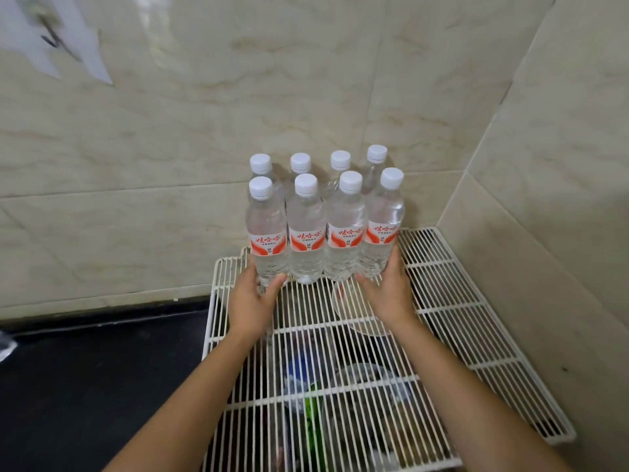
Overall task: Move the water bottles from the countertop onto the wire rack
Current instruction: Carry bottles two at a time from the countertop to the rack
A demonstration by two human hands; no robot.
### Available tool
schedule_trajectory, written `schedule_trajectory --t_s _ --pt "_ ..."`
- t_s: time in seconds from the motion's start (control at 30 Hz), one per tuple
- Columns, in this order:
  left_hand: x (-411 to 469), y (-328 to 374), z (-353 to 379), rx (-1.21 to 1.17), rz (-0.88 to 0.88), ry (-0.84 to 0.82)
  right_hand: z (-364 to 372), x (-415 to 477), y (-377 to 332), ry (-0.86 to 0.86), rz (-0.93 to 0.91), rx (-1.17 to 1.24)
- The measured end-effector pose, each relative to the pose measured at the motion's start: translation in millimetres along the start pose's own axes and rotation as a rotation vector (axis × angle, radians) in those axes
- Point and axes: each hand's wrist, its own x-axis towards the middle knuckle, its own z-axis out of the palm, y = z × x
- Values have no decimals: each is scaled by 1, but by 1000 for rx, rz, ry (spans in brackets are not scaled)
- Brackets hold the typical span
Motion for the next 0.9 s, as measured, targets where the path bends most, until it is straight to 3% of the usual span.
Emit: schedule_trajectory --t_s 0.1,0.17,0.4,0.67,0.9 --pt "-7 14 -10 -10 31 -33 -4 -11 -4 -13 46 -45" --pt "-19 26 -21 65 81 44 -9 -23 -10 39 -13 -83" --pt "-128 43 -83 534 239 389 -17 -71 -57 119 -570 -226" --pt "-268 0 -170 871 -43 439 70 -180 -103 -209 -871 -199" --pt "-352 -28 -297 917 -202 652 138 -282 -177 -333 -1104 -171"
